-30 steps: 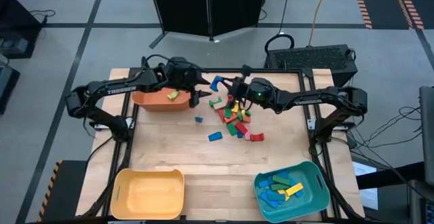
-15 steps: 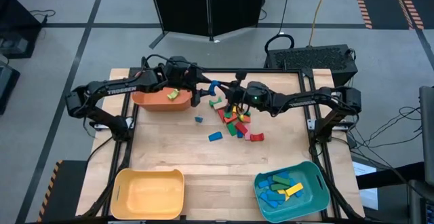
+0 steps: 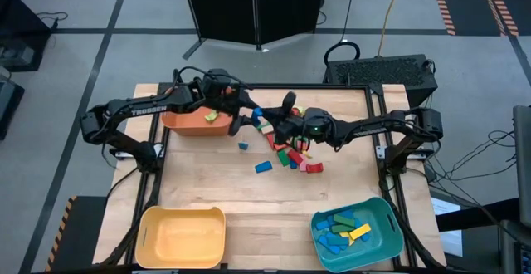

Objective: Sort blocks by size
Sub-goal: Put the blue arch block into the orange bin

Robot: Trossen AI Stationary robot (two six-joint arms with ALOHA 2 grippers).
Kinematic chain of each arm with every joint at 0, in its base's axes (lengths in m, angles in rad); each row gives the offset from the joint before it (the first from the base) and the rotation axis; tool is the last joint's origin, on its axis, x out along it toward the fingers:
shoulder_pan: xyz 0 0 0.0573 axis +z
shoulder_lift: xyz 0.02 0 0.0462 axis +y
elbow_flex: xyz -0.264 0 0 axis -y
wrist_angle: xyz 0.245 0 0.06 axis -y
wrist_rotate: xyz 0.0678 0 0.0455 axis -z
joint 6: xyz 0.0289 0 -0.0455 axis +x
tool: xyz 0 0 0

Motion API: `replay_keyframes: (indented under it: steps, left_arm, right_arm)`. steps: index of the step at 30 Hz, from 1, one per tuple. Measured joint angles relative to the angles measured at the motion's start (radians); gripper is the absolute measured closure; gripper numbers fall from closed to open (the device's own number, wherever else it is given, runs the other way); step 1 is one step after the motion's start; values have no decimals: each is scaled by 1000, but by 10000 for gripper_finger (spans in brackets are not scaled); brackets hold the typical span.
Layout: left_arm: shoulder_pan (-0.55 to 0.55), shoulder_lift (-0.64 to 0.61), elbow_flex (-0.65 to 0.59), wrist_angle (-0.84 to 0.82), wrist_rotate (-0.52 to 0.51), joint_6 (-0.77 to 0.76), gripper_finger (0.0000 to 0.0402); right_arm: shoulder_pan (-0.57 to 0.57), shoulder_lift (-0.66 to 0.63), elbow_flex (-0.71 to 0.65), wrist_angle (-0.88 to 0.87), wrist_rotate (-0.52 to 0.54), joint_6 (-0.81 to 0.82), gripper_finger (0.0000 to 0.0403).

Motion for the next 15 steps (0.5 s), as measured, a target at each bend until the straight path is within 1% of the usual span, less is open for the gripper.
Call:
replay_keyframes:
  steps: [2,5,8,11,15]
  left_arm:
    - [0,0,0,-4,17,9,166]
    - [0,0,0,-5,22,9,167]
    - [0,-1,0,-6,45,11,178]
    - [0,-1,0,-7,57,28,204]
    - [0,0,1,-8,56,24,254]
  right_arm:
    - [1,0,-1,11,-26,-4,374]
    - [0,0,-2,23,-37,-2,374]
    - [0,0,-2,28,-42,3,374]
    - [0,0,-2,29,-43,9,374]
    - [1,0,-2,30,-51,7,374]
